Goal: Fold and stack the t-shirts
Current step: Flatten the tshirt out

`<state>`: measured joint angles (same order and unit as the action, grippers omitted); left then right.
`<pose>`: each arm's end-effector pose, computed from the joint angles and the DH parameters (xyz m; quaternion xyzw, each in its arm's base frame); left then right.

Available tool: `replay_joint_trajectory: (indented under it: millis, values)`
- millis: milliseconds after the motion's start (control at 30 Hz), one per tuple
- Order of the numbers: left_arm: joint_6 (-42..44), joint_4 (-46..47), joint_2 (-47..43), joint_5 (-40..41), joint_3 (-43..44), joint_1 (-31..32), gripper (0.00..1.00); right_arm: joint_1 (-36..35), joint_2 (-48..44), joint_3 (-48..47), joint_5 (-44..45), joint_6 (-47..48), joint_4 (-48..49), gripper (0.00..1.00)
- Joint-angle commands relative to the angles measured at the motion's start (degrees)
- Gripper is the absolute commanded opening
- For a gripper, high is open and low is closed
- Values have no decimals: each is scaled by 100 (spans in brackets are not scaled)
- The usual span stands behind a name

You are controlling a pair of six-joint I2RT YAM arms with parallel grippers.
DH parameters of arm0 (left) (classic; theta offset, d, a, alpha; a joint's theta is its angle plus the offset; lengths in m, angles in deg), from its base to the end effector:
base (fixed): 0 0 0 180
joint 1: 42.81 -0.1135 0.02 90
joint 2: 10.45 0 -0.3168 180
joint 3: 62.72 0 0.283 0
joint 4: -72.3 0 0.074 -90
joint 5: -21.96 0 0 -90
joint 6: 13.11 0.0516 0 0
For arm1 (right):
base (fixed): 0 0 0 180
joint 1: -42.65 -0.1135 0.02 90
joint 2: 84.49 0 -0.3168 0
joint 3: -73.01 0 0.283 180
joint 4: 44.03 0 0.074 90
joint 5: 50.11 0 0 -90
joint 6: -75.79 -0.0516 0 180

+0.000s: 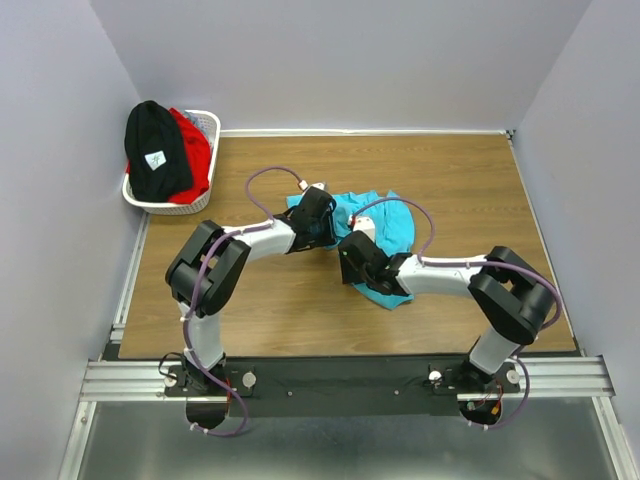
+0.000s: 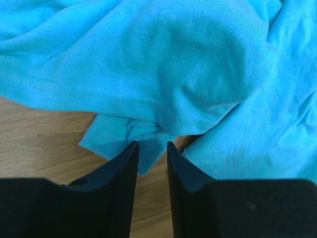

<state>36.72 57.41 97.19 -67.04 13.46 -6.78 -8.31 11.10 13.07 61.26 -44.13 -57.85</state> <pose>0.3597 -0.2605 0.1768 -0.0368 0.9276 -0.2230 0.2975 0.2414 0.2679 0.1711 -0.1052 0.9181 0.0884 0.3719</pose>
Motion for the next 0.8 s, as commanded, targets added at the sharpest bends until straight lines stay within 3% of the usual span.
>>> replay_joint_trajectory:
  millis: [0,100,200,300,367,500,767]
  values:
    - [-18,28,126,217,101,62,37,-37,232,-169,34,20,299,57]
    - [-27,37,214,226,92,79,37,-46,346,-160,104,3,299,57]
    - [-36,37,267,261,75,88,27,-46,311,-99,210,-23,290,52]
    - [17,28,249,278,92,88,10,-46,153,-11,429,-41,247,40]
    - [52,-50,162,348,136,88,0,-46,4,7,578,-32,176,24]
    - [131,-287,-145,542,154,-43,0,-28,-399,-55,895,11,-254,6]
    - [289,-508,-1401,595,-338,-632,0,174,-1691,-239,1387,143,-1124,1]
